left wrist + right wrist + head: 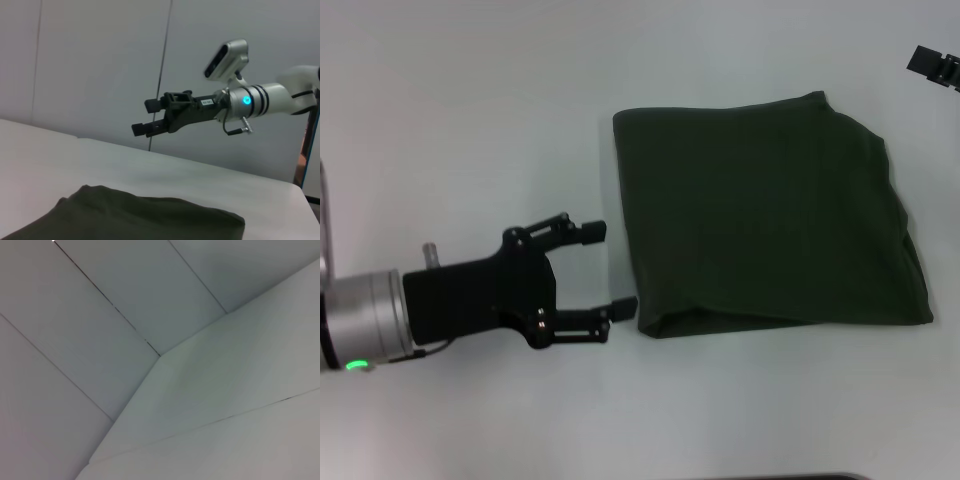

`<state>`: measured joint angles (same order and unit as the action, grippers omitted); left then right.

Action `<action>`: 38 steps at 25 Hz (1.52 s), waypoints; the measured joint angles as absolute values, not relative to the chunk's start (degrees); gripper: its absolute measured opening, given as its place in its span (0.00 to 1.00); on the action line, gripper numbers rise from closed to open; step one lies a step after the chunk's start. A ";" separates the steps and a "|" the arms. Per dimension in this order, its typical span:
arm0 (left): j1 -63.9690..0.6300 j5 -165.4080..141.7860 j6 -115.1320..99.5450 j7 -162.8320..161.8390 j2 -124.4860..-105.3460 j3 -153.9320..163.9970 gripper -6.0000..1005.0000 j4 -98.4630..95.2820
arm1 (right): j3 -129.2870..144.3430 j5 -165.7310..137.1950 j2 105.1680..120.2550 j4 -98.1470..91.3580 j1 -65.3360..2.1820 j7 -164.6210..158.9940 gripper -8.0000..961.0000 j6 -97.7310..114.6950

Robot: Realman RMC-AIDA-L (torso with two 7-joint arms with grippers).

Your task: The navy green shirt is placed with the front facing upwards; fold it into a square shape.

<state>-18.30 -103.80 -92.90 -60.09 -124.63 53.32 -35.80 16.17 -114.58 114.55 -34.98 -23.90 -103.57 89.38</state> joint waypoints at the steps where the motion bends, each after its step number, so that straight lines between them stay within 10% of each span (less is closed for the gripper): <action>1: -18.33 -103.80 -92.76 -58.61 -124.63 53.34 0.91 -34.77 | 16.15 -114.54 114.71 -34.98 -23.86 -103.56 0.95 89.29; 38: -24.80 -101.59 -79.50 -43.52 -124.63 54.65 0.91 -16.34 | 15.64 -113.93 115.99 -34.89 -23.64 -103.53 0.95 89.65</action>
